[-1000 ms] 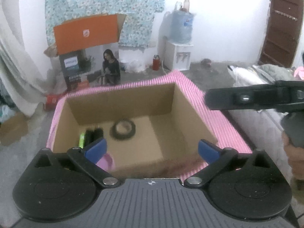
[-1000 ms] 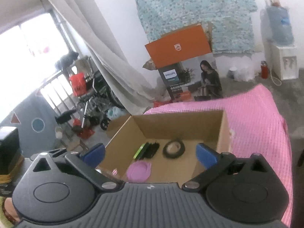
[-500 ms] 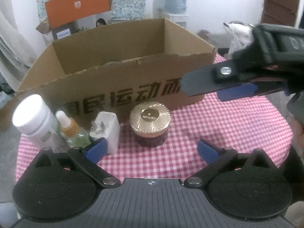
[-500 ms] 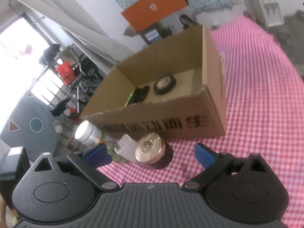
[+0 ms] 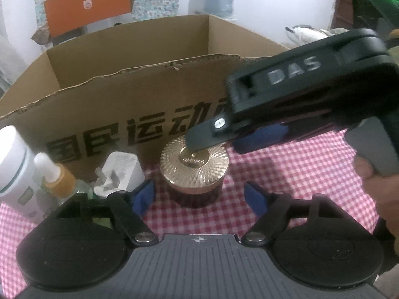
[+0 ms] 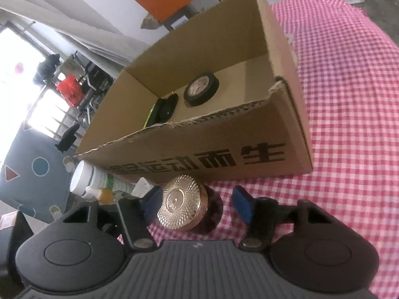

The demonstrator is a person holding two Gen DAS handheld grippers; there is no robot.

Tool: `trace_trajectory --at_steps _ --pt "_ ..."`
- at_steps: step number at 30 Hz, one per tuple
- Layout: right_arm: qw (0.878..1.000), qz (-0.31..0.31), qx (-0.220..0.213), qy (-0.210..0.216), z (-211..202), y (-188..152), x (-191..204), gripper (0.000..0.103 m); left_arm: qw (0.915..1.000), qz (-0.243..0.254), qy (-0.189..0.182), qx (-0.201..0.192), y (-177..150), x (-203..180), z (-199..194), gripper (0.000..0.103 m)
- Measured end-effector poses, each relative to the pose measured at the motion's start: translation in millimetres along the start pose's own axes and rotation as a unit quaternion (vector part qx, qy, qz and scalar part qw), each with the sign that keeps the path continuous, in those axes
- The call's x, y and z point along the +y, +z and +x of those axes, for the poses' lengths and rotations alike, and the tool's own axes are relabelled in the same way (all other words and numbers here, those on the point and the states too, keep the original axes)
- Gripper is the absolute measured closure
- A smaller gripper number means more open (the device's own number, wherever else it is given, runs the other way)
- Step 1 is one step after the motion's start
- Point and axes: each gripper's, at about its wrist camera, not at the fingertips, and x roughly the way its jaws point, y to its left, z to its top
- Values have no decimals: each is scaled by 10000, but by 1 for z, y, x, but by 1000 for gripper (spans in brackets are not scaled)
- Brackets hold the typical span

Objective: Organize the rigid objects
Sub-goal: 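Move the right gripper to the gold-lidded jar beside the box, then close the right gripper around the gold-lidded jar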

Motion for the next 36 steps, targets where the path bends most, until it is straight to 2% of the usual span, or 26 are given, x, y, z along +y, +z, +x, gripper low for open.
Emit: trace_trajectory --at_steps 3,7,12,29,32,36 --pt "9999 -67 105 2 8 3 5 42 10000 -10 -89 30 2 2 3 30" --pt "9995 -110 275 140 11 3 11 41 9998 -47 -189 46 3 1 1 30" --pt "9991 -266 341 10 7 -1 19 41 9993 -44 -349 110 1 -2 -4 30" --pt "9992 70 400 10 -39 -23 -9 40 9942 336 -987 270 -18 -27 -27 30" --pt "9992 165 366 67 -46 -26 -16 40 9948 394 -912 226 -20 -31 -29 30" --pt "9991 302 290 2 -48 -27 -23 40 9966 738 -337 143 -21 -39 -27 30"
